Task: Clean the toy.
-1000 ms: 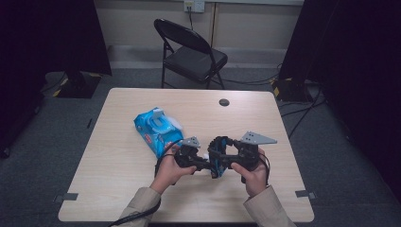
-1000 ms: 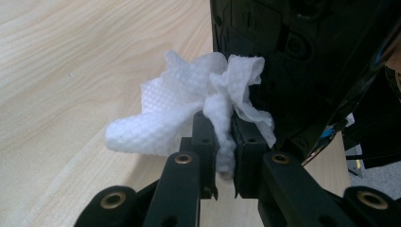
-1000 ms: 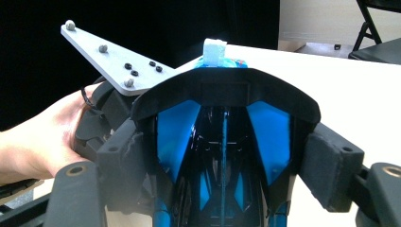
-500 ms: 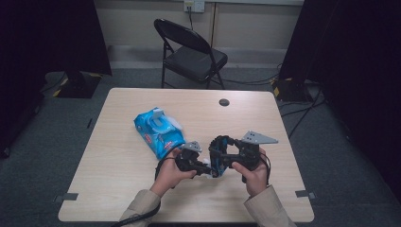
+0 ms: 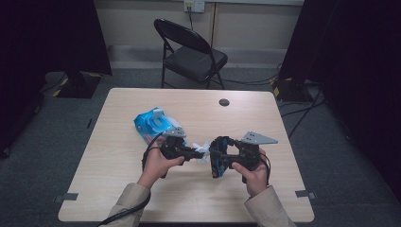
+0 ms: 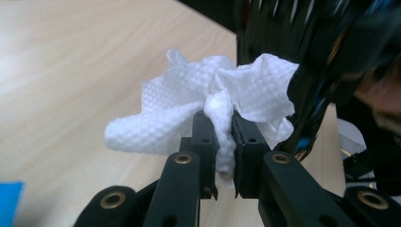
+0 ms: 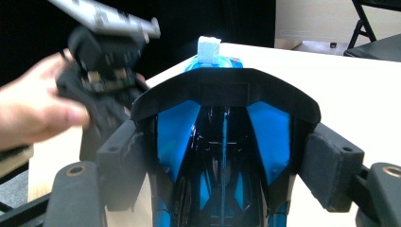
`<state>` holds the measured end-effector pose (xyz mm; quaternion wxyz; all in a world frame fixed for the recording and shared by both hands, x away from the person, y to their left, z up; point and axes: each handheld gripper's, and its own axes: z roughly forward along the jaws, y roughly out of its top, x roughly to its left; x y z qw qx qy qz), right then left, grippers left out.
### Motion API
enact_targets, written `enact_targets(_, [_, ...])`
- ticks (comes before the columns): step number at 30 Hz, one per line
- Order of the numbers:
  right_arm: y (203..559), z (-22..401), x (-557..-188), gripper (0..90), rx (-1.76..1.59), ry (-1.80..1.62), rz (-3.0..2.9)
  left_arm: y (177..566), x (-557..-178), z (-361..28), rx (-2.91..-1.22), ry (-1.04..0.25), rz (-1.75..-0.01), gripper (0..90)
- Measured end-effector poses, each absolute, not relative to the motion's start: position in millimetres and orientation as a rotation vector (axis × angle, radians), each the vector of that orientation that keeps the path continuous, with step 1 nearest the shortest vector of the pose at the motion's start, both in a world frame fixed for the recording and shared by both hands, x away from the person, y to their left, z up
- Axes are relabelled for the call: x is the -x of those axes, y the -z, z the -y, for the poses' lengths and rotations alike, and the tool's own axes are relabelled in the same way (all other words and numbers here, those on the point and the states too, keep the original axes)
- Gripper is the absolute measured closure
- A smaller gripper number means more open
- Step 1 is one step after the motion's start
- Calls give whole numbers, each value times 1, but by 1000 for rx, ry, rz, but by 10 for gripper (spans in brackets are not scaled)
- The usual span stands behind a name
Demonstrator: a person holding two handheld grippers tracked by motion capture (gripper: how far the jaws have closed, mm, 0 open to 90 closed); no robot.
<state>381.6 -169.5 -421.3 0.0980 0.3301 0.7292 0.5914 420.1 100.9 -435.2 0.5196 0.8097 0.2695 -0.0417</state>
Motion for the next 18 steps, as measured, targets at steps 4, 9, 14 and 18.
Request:
enact_targets(4, [423,166,-381,256,-970,-1746,-2174,424,-421,-100,-1911,91,-630,815])
enact_targets(9, [424,163,-380,256,-963,-1742,-2187,424,-420,-94,-1911,98,-614,815])
enact_targets(14, [425,162,-380,256,-959,-1735,-2196,428,-419,-88,-1923,108,-606,815])
enact_targets(18, [427,162,-381,256,-970,-1729,-2197,430,-418,-86,-1932,110,-603,815])
